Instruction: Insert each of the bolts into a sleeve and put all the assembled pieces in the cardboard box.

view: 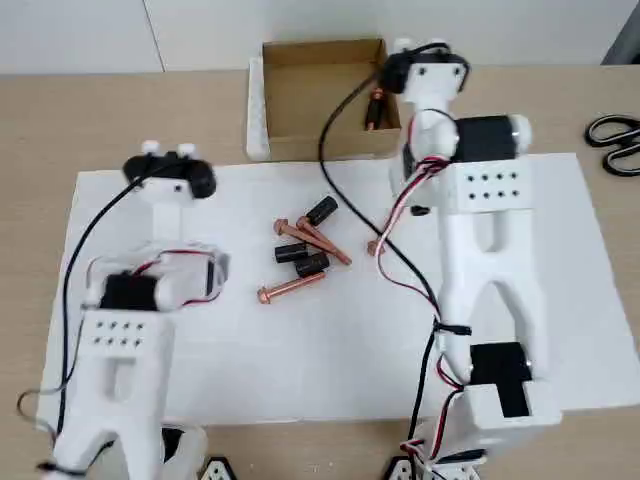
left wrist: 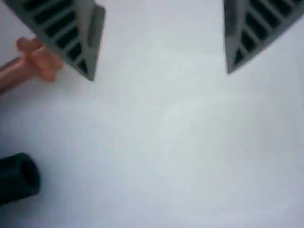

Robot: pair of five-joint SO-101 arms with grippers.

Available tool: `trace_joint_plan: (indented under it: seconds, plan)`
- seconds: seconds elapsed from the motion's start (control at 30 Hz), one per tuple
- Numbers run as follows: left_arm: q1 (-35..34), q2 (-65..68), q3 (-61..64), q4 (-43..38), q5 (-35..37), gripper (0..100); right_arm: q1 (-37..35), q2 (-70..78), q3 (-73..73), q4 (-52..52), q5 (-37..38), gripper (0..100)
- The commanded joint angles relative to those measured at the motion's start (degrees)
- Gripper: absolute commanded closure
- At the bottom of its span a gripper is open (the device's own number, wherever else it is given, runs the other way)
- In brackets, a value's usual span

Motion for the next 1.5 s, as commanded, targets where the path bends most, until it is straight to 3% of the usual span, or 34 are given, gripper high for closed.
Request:
trace_joint_plan:
  seconds: [0.0, 0.17, 0.33, 0.57, 0.7, 1.27, 1.47]
  plan:
    - [3.3, 7.1, -6.5, -3.2, 7.3, 83, 2.9, -3.1, -2.8, 0.7, 0.0, 99.5]
    - [6.8, 11.0, -10.0, -3.6, 18.5, 83, 3.3, -3.1, -2.7, 0.7, 0.0, 99.5]
    - [10.6, 11.3, -6.0, -4.2, 22.1, 83, 3.3, -3.1, -2.7, 0.7, 0.0, 99.5]
    - [19.2, 11.5, -1.7, -8.5, 43.8, 83, 3.0, -3.1, -2.7, 0.7, 0.0, 99.5]
    - [21.1, 11.5, -1.1, -8.4, 51.3, 83, 3.0, -3.1, -2.7, 0.7, -0.1, 99.5]
    - [21.6, 11.1, 5.3, -8.6, 56.0, 83, 3.0, -3.1, -2.7, 0.9, -0.1, 99.5]
    - [21.2, 11.5, 8.1, -15.0, 58.5, 83, 3.0, -3.1, -2.7, 1.0, -0.2, 99.5]
